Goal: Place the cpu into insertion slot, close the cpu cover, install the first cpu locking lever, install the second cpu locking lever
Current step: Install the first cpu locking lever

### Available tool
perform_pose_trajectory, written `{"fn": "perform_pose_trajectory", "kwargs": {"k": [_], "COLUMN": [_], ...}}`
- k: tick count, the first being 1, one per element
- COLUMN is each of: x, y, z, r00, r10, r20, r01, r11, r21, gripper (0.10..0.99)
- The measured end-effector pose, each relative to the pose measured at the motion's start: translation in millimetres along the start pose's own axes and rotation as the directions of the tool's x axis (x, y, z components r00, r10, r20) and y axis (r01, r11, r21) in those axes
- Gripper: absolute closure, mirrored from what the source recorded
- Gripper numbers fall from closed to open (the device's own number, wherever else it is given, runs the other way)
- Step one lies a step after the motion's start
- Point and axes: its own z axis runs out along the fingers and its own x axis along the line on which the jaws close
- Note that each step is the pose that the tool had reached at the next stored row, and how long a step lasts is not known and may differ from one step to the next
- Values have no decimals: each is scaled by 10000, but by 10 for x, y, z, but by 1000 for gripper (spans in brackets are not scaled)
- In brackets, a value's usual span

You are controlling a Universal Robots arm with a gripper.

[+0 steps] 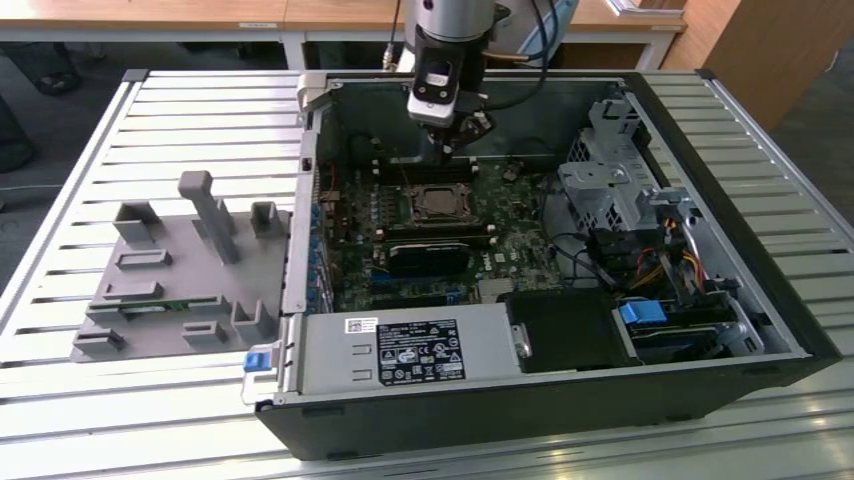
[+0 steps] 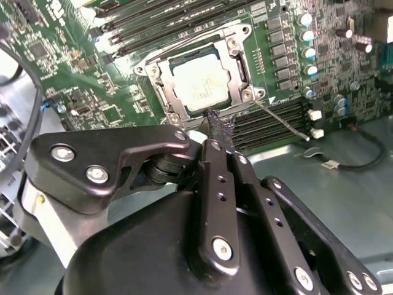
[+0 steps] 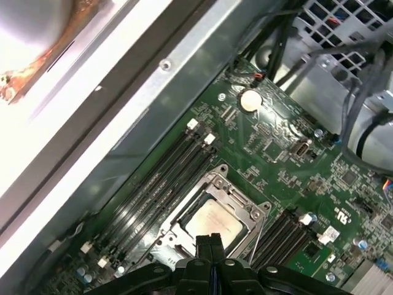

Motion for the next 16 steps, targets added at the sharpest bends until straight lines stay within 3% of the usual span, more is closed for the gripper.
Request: {"fn": "perform_pose_trajectory", "kwargs": {"k": [5, 10, 16], "x": [0, 0, 0], "y": [0, 0, 0], "z": [0, 0, 1], "r00": [9979, 9921, 9736], "r10": [-640, -1251, -2281], "r20": [-18, -35, -64], "r01": [640, 1251, 2281], "r11": [9980, 9921, 9736], "r21": [-3, -6, -17], "gripper": [980, 980, 980]}}
